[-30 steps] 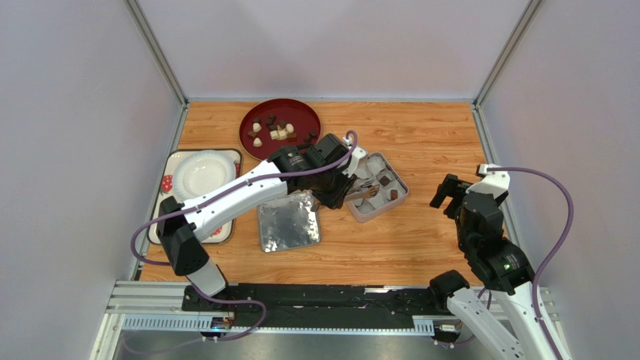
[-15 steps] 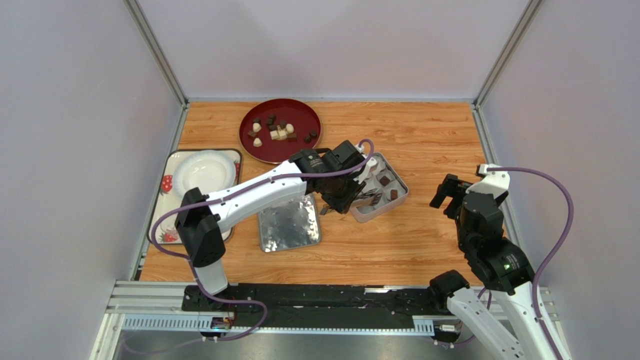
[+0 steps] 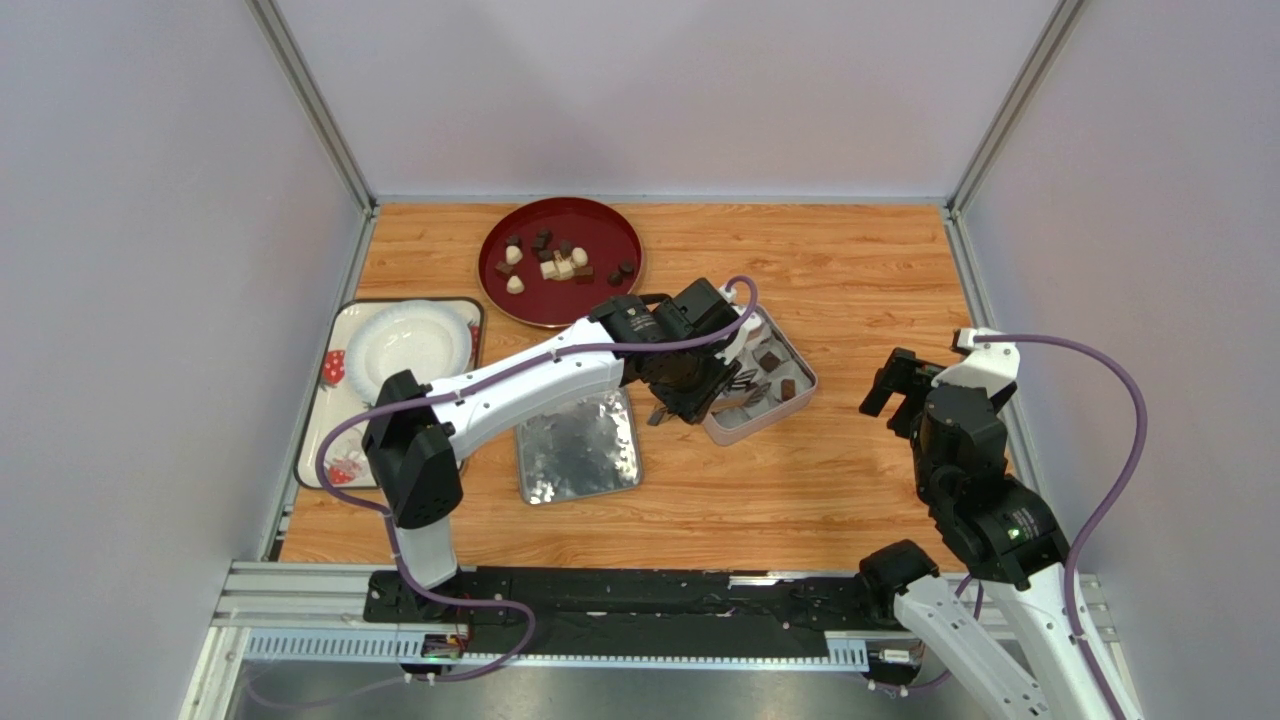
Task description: Pack the chocolate
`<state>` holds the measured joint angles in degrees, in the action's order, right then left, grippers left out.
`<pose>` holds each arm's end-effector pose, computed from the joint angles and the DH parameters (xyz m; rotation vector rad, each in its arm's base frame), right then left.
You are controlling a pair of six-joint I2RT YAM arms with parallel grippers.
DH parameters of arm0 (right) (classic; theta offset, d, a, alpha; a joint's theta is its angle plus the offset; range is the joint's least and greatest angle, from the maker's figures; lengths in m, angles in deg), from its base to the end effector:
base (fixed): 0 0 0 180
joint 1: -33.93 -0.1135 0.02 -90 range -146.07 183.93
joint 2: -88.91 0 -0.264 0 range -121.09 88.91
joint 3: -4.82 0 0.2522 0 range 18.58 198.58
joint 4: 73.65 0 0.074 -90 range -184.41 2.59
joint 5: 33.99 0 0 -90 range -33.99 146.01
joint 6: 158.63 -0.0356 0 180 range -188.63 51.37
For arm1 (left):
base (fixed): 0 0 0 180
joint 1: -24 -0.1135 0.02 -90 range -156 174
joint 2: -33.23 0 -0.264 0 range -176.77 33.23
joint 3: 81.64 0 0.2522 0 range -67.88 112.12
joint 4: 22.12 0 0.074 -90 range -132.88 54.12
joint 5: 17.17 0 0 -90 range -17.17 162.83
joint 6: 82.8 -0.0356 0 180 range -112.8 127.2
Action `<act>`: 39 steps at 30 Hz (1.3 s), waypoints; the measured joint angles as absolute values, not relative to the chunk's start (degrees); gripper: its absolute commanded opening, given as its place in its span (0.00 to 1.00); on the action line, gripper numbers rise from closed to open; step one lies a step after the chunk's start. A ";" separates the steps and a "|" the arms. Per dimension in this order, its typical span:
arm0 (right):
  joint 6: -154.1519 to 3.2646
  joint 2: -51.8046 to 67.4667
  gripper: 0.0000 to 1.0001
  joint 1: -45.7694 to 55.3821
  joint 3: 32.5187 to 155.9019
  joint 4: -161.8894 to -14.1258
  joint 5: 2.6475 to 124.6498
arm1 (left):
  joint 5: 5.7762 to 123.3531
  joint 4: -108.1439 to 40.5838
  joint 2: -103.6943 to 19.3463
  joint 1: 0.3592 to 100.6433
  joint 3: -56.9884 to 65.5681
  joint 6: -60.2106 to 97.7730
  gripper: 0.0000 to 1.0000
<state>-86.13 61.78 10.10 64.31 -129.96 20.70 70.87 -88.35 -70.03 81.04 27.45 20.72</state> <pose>0.0927 0.0185 0.3270 0.2832 1.8894 -0.1280 0.2088 -0.3242 0.3008 1.0137 2.5066 -0.4504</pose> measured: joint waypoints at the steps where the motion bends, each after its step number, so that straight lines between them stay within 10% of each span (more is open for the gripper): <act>1: -86.13 61.78 0.88 10.10 64.31 -129.96 20.70 | 70.74 -88.29 -70.03 81.04 27.45 20.72 0.45; 23: -86.13 61.62 0.88 10.14 64.31 -129.91 21.16 | 75.63 -87.41 -64.94 79.49 27.45 21.46 0.35; 39: -86.13 61.65 0.88 10.12 64.31 -129.89 21.55 | 79.44 -87.50 -56.63 57.69 19.91 24.89 0.35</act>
